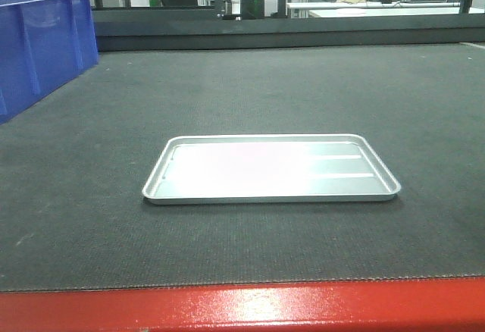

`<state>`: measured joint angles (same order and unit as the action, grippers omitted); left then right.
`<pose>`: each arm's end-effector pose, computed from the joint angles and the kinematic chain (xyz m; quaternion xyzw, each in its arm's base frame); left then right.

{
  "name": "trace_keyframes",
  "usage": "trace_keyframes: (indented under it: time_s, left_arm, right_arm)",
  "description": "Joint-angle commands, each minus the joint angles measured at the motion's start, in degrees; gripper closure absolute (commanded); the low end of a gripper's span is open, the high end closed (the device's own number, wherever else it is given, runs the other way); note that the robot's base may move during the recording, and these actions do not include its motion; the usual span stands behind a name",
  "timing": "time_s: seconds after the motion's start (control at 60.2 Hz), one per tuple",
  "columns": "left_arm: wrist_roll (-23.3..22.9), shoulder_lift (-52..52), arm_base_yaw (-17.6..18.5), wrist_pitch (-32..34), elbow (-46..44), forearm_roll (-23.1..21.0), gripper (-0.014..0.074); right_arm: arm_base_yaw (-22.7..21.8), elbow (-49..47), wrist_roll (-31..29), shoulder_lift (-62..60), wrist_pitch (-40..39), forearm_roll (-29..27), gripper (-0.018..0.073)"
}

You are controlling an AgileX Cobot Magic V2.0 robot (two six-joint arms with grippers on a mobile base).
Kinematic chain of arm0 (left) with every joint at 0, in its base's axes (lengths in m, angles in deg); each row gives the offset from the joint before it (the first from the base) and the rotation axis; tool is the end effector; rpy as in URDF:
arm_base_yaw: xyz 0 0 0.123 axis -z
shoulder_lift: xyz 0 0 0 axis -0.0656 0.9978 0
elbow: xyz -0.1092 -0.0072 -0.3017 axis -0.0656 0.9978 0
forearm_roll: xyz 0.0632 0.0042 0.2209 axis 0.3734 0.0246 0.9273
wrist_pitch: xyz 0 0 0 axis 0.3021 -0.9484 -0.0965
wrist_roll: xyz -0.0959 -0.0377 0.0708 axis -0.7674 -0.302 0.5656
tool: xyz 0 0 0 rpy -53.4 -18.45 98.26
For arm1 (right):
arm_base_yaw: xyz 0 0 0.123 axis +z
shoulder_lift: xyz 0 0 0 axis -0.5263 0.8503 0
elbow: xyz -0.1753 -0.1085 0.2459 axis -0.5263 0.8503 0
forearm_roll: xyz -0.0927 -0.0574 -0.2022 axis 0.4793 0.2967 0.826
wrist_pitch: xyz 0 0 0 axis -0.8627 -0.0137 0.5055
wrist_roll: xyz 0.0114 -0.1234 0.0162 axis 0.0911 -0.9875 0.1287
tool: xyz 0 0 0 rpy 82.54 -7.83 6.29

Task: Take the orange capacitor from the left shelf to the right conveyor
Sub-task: 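Lower the orange cylinder onto the silver tray with the right gripper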

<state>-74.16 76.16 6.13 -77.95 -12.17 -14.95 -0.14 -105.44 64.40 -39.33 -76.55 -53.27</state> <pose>0.0320 -0.0012 0.2029 0.0142 0.6897 -0.0150 0.7238 0.0104 0.0040 0.3177 -0.1460 0.5887 0.2285 0.7615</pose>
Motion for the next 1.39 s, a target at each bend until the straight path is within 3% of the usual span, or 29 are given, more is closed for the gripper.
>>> trace_keyframes:
  time_s: [0.0, 0.249, 0.465, 0.797, 0.913, 1.096, 1.245, 1.378]
  left_arm:
    - [0.0, -0.7, 0.2, 4.5, -0.3, -0.3, 0.0701]
    - [0.0, -0.7, 0.2, 4.5, -0.3, -0.3, 0.0701]
    - [0.0, -0.7, 0.2, 4.5, -0.3, -0.3, 0.0701]
    - [0.0, -0.7, 0.2, 4.5, -0.3, -0.3, 0.0701]
    - [0.0, -0.7, 0.2, 4.5, -0.3, -0.3, 0.0701]
    - [0.0, -0.7, 0.2, 4.5, -0.3, -0.3, 0.0701]
    - [0.0, -0.7, 0.2, 4.5, -0.3, -0.3, 0.0701]
    - [0.0, -0.7, 0.2, 4.5, -0.3, -0.3, 0.0701]
  right_arm:
    - [0.0, -1.5, -0.4, 4.0, -5.6, 0.9, 0.051]
    - [0.0, -5.0, -0.3, 24.0, -14.8, 0.9, 0.051]
    - [0.0, -11.0, -0.3, 49.0, -24.9, 0.9, 0.051]
    - [-0.2, -12.8, -0.5, 80.7, -61.1, -2.4, 0.051]
    - [-0.2, -12.8, -0.5, 86.8, -63.5, -5.9, 0.051]
    - [-0.2, -12.8, -1.6, 90.9, -64.4, -6.1, 0.05]
    - [-0.2, -12.8, -1.7, 92.0, -63.3, -6.1, 0.0329]
    - [-0.2, -13.1, -1.7, 92.6, -63.2, -6.7, 0.0051]
